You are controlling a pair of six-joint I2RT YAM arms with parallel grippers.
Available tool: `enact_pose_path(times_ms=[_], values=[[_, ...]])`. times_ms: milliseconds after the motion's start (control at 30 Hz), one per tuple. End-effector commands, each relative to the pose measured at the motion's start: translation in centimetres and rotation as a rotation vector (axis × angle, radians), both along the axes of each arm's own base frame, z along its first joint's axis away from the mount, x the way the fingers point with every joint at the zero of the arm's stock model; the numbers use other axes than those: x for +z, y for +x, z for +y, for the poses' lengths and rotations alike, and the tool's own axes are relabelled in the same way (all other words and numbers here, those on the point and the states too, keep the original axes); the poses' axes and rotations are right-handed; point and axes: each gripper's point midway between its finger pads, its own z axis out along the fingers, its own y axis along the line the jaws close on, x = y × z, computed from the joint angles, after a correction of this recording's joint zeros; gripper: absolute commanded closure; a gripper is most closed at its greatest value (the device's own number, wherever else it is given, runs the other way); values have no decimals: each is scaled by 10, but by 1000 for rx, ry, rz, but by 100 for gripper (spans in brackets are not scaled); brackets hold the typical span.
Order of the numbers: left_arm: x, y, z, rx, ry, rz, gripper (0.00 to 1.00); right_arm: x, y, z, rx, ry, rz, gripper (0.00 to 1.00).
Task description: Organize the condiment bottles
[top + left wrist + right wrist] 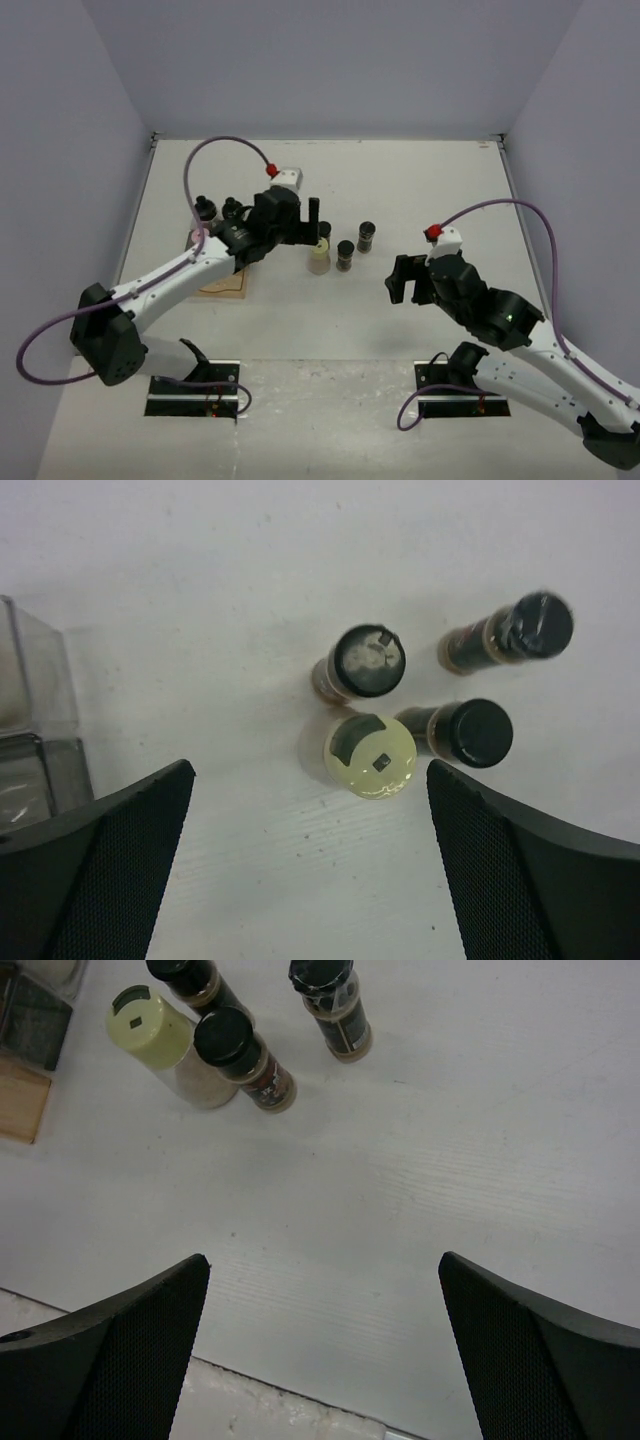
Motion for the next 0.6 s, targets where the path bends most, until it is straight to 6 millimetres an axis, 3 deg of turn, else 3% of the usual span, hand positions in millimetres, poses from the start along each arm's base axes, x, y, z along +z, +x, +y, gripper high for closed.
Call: enact_pose_path(times_ms=[0, 133, 267, 567], values=[[-21, -2, -26, -87, 93, 31, 1, 1, 3, -2, -31, 3, -8, 1], [-39, 0, -50, -142, 133, 54, 6, -1, 4, -1, -26, -6, -2, 1], [-42, 1, -65, -190, 132, 59, 12, -4, 5, 1, -24, -19, 8, 1], [-70, 6, -69, -178, 178, 100, 29, -4, 4, 1, -20, -16, 8, 1]])
